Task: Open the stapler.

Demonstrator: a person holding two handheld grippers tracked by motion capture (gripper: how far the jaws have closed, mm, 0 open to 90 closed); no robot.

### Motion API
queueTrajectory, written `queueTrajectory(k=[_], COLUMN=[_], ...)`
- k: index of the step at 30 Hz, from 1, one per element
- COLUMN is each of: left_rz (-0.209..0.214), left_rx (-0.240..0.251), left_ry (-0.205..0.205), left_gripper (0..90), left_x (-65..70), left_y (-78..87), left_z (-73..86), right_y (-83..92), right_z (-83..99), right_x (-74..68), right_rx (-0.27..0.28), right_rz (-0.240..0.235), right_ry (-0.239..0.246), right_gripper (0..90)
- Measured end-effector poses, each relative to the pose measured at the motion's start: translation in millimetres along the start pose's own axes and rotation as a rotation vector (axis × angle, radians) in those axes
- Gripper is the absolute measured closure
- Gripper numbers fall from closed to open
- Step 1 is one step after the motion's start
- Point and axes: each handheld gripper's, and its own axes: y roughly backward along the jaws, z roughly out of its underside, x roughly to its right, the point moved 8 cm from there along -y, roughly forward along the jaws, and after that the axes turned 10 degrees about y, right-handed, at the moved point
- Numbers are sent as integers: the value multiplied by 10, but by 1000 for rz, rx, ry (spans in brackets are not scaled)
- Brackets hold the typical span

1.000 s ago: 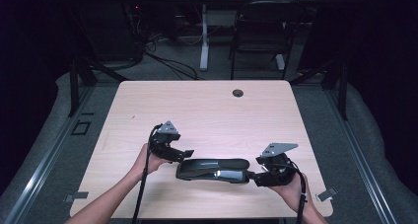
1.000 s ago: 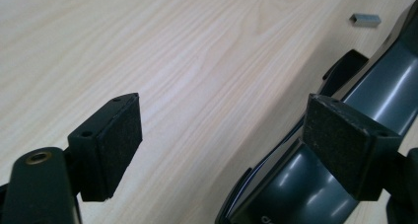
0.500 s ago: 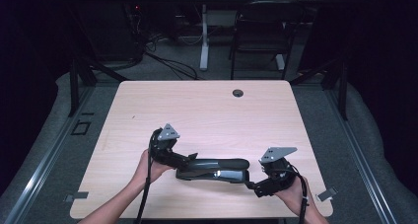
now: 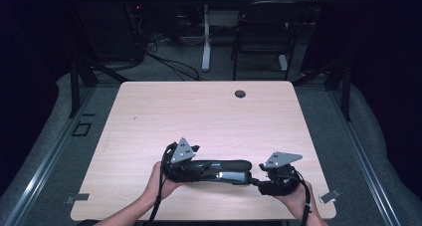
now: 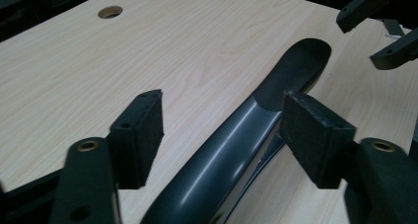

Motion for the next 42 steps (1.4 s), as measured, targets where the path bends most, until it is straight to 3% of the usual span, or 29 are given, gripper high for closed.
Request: queueTrajectory(k=[8,11,12,13,18,21,24,27,32,34,39,42], left_rz=[35,45,37,36,32,38,58,50,23,21,3,22], left_rx=[-7,-23,-3,11,30,21,-10,-32,-40,-38,-26,-17], left_ry=[-41,-65,-71,-72,-56,-38,-1,17,63,77,96,118], left_gripper=[624,671,691,759,845,891,900,900,900,900,900,900], left_x=[250,328,352,373,454,518,590,619,580,567,535,529], left_y=[-132,-190,-202,-210,-291,-360,-459,-548,-653,-682,-754,-783], left_z=[92,139,144,152,219,301,416,509,580,586,584,574], right_y=[-94,-119,-124,-149,-186,-234,-304,-368,-461,-536,-631,-655], right_z=[52,66,70,70,70,88,124,138,131,128,159,169], right_x=[-128,-147,-151,-166,-185,-161,-120,-107,-137,-153,-179,-153], right_rx=[-41,-52,-57,-54,-57,-62,-73,-72,-79,-99,-123,-125], right_rz=[-10,-5,-2,3,10,21,10,-7,-2,26,39,55], right_ry=[72,99,104,117,126,105,81,75,121,176,218,222], right_gripper=[721,763,772,797,834,866,877,881,871,864,878,900])
